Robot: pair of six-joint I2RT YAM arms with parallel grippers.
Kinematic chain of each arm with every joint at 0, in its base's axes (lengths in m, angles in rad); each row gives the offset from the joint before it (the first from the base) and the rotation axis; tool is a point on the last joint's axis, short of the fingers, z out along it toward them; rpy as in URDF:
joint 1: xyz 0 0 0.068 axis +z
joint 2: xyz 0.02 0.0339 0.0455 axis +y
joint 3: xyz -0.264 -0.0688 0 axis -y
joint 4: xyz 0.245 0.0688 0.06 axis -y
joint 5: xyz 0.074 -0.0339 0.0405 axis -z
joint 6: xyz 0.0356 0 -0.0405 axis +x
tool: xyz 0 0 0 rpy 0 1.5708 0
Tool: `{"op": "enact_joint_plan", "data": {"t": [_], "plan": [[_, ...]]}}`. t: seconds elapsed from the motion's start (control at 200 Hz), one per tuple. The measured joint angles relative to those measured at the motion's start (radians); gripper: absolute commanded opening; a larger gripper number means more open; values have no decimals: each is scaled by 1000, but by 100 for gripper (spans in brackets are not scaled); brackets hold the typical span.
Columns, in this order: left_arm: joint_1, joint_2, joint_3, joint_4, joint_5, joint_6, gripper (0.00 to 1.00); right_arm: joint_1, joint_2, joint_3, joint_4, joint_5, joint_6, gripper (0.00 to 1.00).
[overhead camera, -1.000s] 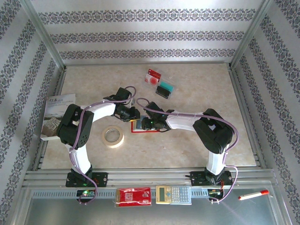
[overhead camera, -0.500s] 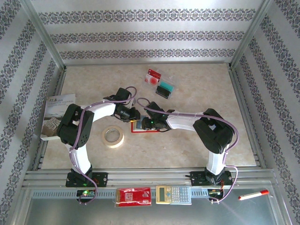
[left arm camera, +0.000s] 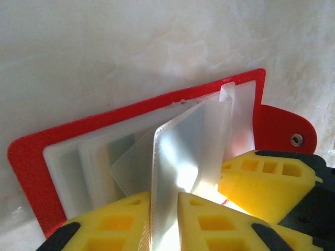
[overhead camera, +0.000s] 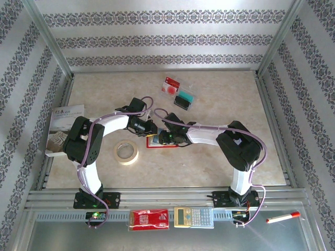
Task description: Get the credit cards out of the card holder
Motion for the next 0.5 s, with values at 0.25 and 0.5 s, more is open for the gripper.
{"op": "enact_joint_plan", "data": {"t": [0.25, 0.5], "plan": [[-1, -20, 0, -12, -12, 8, 24, -11, -44, -37, -2, -16, -19, 36], [-5, -20, 0, -11, 33, 10, 24, -29, -134, -60, -7, -44, -32, 37]]}}
